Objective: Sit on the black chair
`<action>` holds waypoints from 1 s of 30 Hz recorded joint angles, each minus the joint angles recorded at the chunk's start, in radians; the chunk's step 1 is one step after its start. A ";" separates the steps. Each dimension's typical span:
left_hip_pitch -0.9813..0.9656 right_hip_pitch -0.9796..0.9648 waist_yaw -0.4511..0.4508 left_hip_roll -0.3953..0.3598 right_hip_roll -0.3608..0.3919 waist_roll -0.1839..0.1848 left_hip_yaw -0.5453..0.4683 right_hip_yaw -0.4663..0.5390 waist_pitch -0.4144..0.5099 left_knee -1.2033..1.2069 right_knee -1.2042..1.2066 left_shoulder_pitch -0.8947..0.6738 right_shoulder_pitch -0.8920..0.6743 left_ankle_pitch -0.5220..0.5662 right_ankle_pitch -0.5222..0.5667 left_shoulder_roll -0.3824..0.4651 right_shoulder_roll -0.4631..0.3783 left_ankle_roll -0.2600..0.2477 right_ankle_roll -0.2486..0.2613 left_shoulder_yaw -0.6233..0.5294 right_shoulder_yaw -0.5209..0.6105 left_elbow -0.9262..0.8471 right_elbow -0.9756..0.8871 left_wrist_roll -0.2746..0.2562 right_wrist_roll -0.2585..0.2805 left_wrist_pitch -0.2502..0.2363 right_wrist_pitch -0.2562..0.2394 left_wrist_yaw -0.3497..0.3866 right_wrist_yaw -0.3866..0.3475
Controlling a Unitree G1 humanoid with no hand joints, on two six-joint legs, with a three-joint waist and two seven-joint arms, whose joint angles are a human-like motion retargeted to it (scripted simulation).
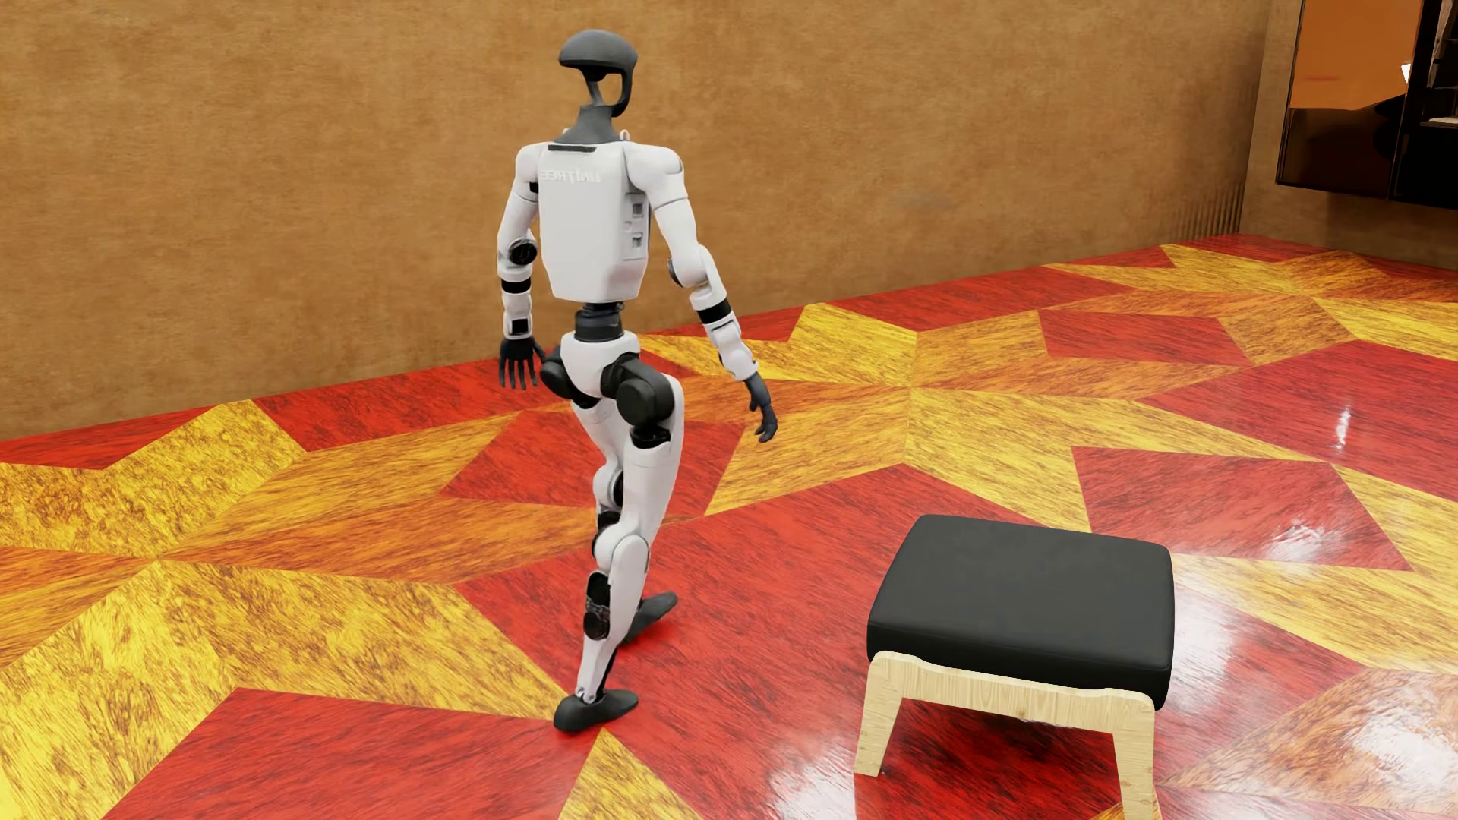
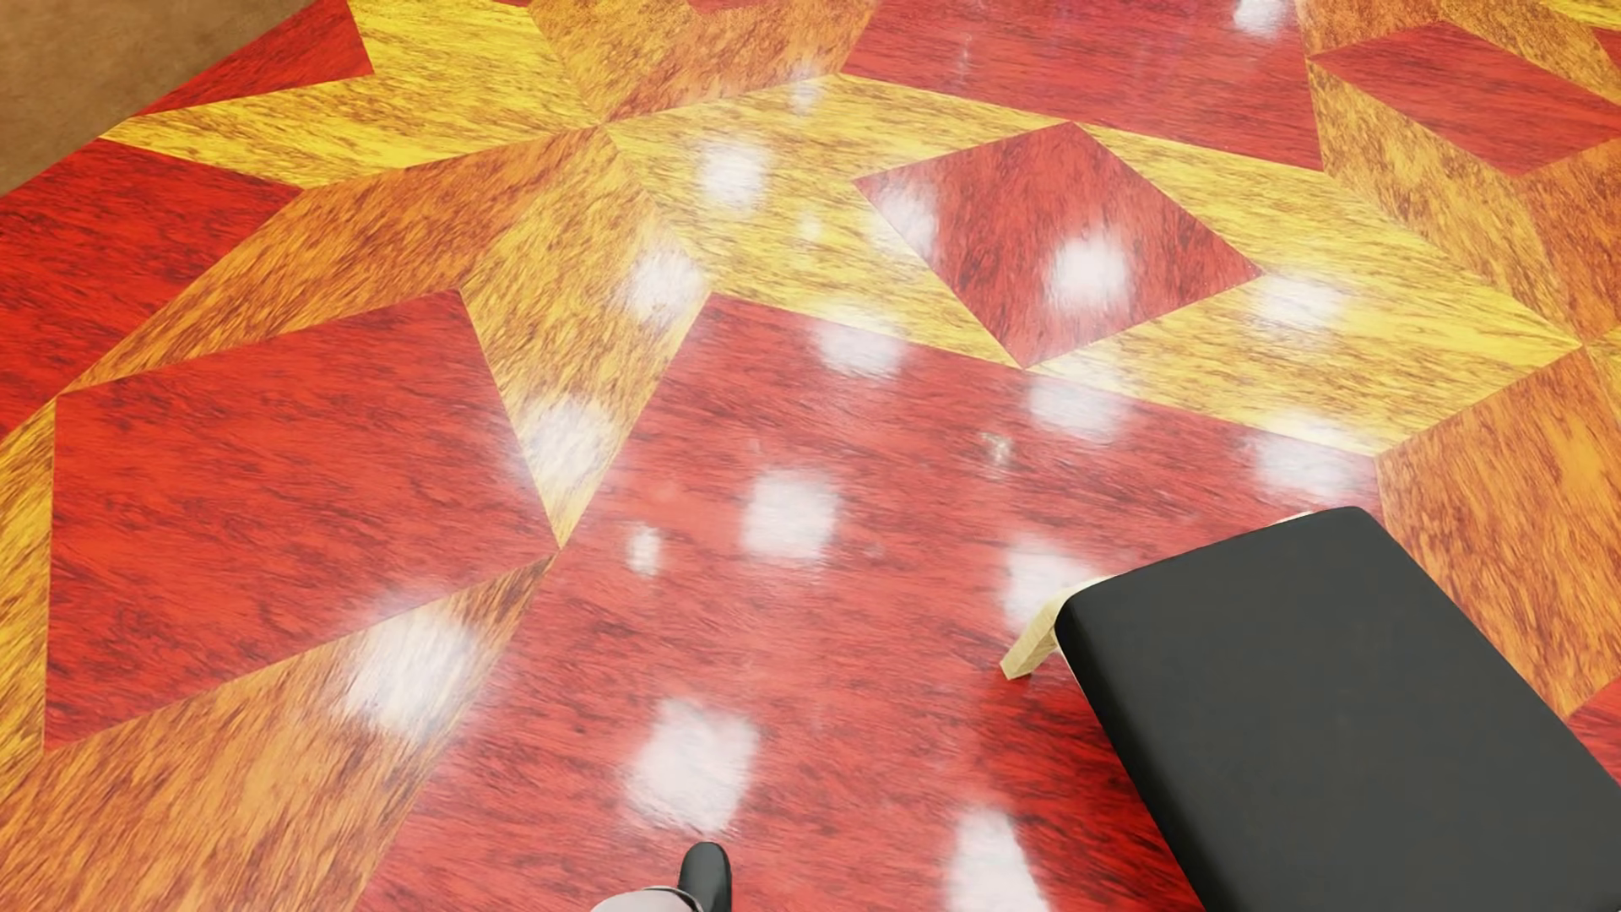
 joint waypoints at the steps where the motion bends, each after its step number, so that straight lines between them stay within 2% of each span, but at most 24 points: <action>1: 0.020 0.018 0.000 0.004 0.003 -0.003 0.010 -0.011 -0.017 0.008 0.031 0.013 0.017 0.051 -0.014 0.004 -0.001 -0.021 -0.003 0.022 -0.009 0.000 -0.006 0.009 -0.009 0.004 0.000 -0.008 0.000; 2: 0.060 0.010 0.000 -0.003 -0.007 -0.012 0.022 -0.027 -0.036 -0.016 0.110 0.029 0.034 0.066 -0.037 0.008 -0.002 0.021 0.005 0.049 -0.021 -0.007 -0.011 0.021 -0.020 0.007 0.002 -0.021 0.007; 3: 0.078 -0.032 -0.001 -0.021 -0.030 -0.028 0.001 -0.034 -0.047 -0.006 0.248 0.034 0.043 0.071 -0.039 0.007 0.001 0.043 0.050 0.049 -0.039 -0.005 -0.001 0.021 -0.021 0.004 0.001 -0.014 0.004; 4: 0.110 -0.103 -0.010 -0.036 -0.071 -0.039 -0.015 -0.023 -0.056 -0.011 0.435 0.039 0.057 0.075 0.007 0.002 0.004 0.051 0.147 0.038 -0.042 0.002 0.016 0.017 -0.008 0.007 0.002 -0.004 -0.006; 5: 0.168 -0.173 -0.026 -0.047 -0.122 -0.049 -0.003 -0.034 -0.054 -0.045 0.631 0.051 0.064 0.080 0.157 0.002 0.001 0.090 0.301 0.040 -0.035 -0.009 0.027 0.028 -0.006 0.011 0.002 -0.016 0.017; 6: 0.222 -0.251 -0.042 -0.048 -0.165 -0.057 0.013 -0.044 -0.034 -0.066 0.804 0.047 0.053 0.082 0.192 0.007 -0.002 0.129 0.311 0.046 -0.049 -0.025 0.027 0.042 -0.021 0.011 0.005 -0.027 0.035; 7: 0.251 -0.335 -0.057 -0.036 -0.184 -0.054 0.011 -0.018 -0.023 -0.070 0.907 0.030 0.044 0.078 0.175 0.009 -0.003 0.139 0.287 0.034 -0.056 -0.024 0.027 0.059 -0.037 0.008 0.006 -0.021 0.032; 9: 0.298 -0.467 -0.084 -0.007 -0.198 -0.042 0.003 0.040 -0.026 -0.090 0.930 0.019 0.054 0.069 0.146 0.003 0.000 0.129 0.237 0.019 -0.060 -0.035 0.026 0.045 -0.046 0.004 0.016 0.016 0.013; 11: 0.322 -0.540 -0.107 0.043 -0.209 -0.036 0.005 0.075 -0.019 -0.086 0.795 -0.001 0.050 0.049 0.112 0.006 0.005 0.099 0.155 0.002 -0.071 -0.056 0.022 0.030 -0.050 -0.018 0.018 0.024 0.013; 12: 0.322 -0.548 -0.113 0.067 -0.224 -0.033 -0.002 0.088 -0.017 -0.073 0.695 -0.009 0.055 0.042 0.119 0.005 0.006 0.089 0.135 -0.014 -0.082 -0.064 0.021 0.034 -0.062 -0.024 0.016 0.032 0.003; 14: 0.283 -0.529 -0.112 0.115 -0.259 -0.027 -0.028 0.128 -0.030 -0.002 0.482 -0.004 0.079 0.023 0.170 -0.007 0.004 0.045 0.132 -0.054 -0.108 -0.082 0.020 0.026 -0.035 -0.037 0.008 0.052 -0.043; 16: 0.243 -0.490 -0.108 0.159 -0.293 -0.014 -0.067 0.189 -0.036 0.049 0.374 -0.008 0.100 0.021 0.254 -0.026 -0.011 0.027 0.152 -0.061 -0.113 -0.090 -0.003 0.047 -0.023 -0.008 0.059 0.074 -0.040; 17: 0.219 -0.474 -0.101 0.176 -0.301 -0.014 -0.088 0.186 -0.043 0.055 0.375 -0.003 0.107 0.042 0.258 -0.030 -0.014 0.011 0.179 -0.066 -0.118 -0.098 -0.002 0.047 -0.011 -0.007 0.054 0.075 -0.051; 18: 0.194 -0.454 -0.097 0.192 -0.299 -0.016 -0.109 0.169 -0.047 0.046 0.396 -0.003 0.112 0.077 0.193 -0.031 -0.015 -0.006 0.195 -0.059 -0.123 -0.102 -0.004 0.051 -0.010 -0.004 0.051 0.070 -0.055; 19: 0.172 -0.428 -0.087 0.208 -0.288 -0.018 -0.127 0.144 -0.043 0.026 0.407 -0.009 0.112 0.124 0.110 -0.031 -0.016 -0.021 0.190 -0.056 -0.124 -0.108 -0.008 0.052 -0.009 -0.004 0.047 0.076 -0.064; 21: 0.107 -0.369 -0.073 0.239 -0.252 -0.018 -0.156 0.111 -0.031 -0.035 0.375 -0.031 0.102 0.265 -0.035 -0.025 -0.018 -0.052 0.156 -0.051 -0.120 -0.118 -0.015 0.036 0.020 -0.009 0.032 0.097 -0.101; 22: 0.071 -0.363 -0.068 0.244 -0.226 -0.015 -0.157 0.096 -0.026 -0.073 0.367 -0.050 0.084 0.340 -0.068 -0.028 -0.017 -0.062 0.126 -0.058 -0.120 -0.111 -0.006 0.017 0.046 -0.011 0.029 0.111 -0.124; 24: 0.024 -0.377 -0.066 0.220 -0.184 -0.015 -0.144 0.064 -0.004 -0.078 0.379 -0.068 0.057 0.281 -0.069 -0.028 -0.015 -0.096 0.090 -0.093 -0.123 -0.109 -0.002 0.020 0.052 -0.009 0.037 0.116 -0.152; 25: 0.003 -0.371 -0.061 0.186 -0.166 -0.016 -0.139 0.052 0.013 -0.020 0.360 -0.091 0.054 0.205 -0.067 -0.032 -0.022 -0.082 0.067 -0.111 -0.132 -0.097 -0.016 0.025 0.056 -0.010 0.034 0.114 -0.167; 26: -0.015 -0.367 -0.051 0.154 -0.148 -0.010 -0.139 0.050 0.018 0.065 0.327 -0.099 0.059 0.090 -0.041 -0.031 -0.026 -0.034 0.051 -0.129 -0.142 -0.101 -0.027 0.053 0.065 -0.006 0.035 0.105 -0.170; 27: 0.004 -0.342 -0.046 0.125 -0.141 -0.020 -0.116 0.033 0.051 0.125 0.277 -0.120 0.043 0.018 -0.007 -0.031 -0.016 0.012 0.100 -0.182 -0.122 -0.091 -0.007 0.045 0.045 -0.034 -0.036 0.121 -0.218; 30: 0.060 -0.338 -0.045 0.067 -0.118 -0.020 -0.043 -0.003 0.066 0.240 0.191 -0.143 0.020 -0.075 0.036 -0.011 0.007 0.085 0.077 -0.177 -0.128 -0.104 0.016 0.079 0.005 -0.041 -0.026 0.080 -0.157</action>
